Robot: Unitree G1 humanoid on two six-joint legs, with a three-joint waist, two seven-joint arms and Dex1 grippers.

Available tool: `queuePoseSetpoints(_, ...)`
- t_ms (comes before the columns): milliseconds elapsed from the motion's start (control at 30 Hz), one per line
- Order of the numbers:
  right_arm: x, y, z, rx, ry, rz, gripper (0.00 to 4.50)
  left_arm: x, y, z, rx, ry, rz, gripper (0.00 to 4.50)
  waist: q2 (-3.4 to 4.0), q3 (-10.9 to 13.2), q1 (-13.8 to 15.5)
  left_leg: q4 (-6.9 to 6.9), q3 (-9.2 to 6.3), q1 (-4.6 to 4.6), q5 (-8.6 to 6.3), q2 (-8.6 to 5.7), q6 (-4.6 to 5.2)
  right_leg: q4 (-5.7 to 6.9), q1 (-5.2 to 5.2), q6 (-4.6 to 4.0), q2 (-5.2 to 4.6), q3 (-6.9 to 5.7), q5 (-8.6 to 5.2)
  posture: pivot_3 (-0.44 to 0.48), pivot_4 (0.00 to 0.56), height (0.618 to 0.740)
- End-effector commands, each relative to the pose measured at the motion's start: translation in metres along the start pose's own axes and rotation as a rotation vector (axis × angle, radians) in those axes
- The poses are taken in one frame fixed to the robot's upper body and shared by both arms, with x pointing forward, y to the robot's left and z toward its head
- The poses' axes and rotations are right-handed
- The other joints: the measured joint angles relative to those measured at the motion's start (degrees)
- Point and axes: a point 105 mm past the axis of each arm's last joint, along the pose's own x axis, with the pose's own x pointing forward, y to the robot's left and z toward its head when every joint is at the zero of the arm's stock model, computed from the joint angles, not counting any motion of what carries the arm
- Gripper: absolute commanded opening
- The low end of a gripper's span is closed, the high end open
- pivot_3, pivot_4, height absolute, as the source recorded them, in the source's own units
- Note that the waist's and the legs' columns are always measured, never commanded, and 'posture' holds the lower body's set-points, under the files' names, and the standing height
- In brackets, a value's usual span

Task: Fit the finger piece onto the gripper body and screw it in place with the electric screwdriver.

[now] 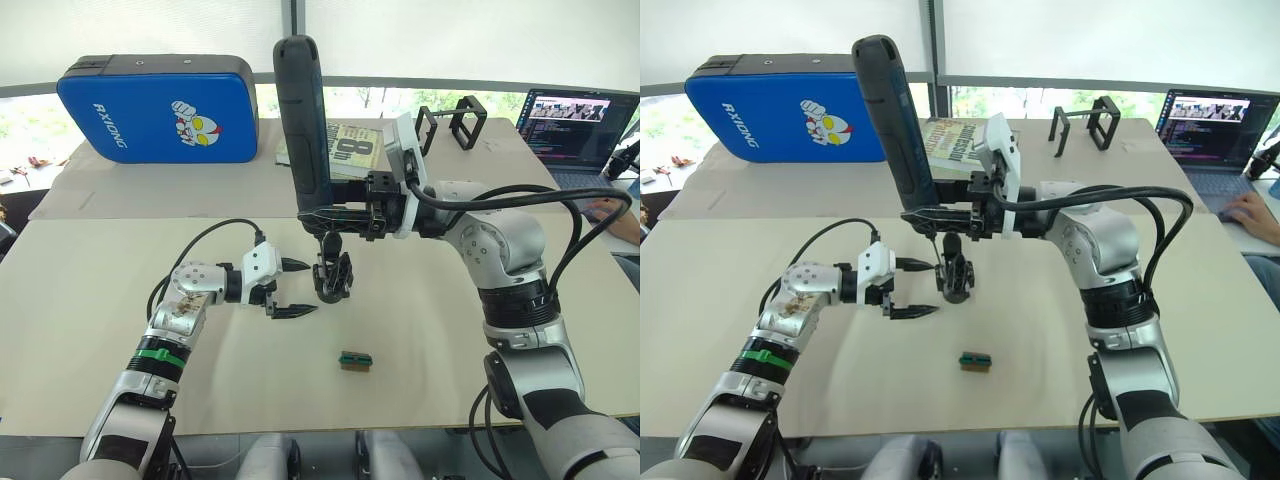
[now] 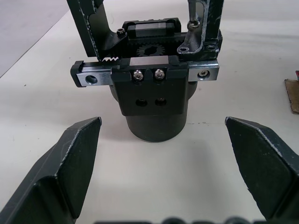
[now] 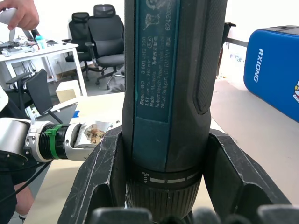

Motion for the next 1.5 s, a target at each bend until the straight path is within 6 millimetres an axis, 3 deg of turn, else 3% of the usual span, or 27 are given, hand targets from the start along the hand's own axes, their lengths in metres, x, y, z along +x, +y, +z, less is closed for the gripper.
queuePoseSetpoints(33,-0.001,0.003,0.016,-0.078,-0.052,0.013,1.91,-0.001,0.001,0.012,0.045,-0.034,0.001,4.5,0.0,0.0,0.0,0.0,0.0,0.0,0.0,0.0,0.0,0.0,0.0,0.0,0.0,0.0,0.0,0.0,0.15,0.74)
queuePoseSetpoints(800,-0.003,0.001,0.012,-0.087,-0.039,0.009,1.91,-0.002,-0.001,0.011,0.046,-0.03,0.0,4.5,0.0,0.0,0.0,0.0,0.0,0.0,0.0,0.0,0.0,0.0,0.0,0.0,0.0,0.0,0.0,0.0,0.15,0.74)
queuePoseSetpoints(1167,-0.002,0.007,0.025,-0.069,-0.065,0.027,1.91,-0.002,-0.001,0.011,0.046,-0.03,-0.002,4.5,0.0,0.0,0.0,0.0,0.0,0.0,0.0,0.0,0.0,0.0,0.0,0.0,0.0,0.0,0.0,0.0,0.15,0.74)
queuePoseSetpoints(1500,-0.002,0.003,0.019,-0.069,-0.057,0.005,1.91,-0.002,0.001,0.011,0.048,-0.03,-0.001,4.5,0.0,0.0,0.0,0.0,0.0,0.0,-0.01,0.0,0.01,0.0,0.0,0.0,0.0,0.0,0.0,0.0,0.15,0.74)
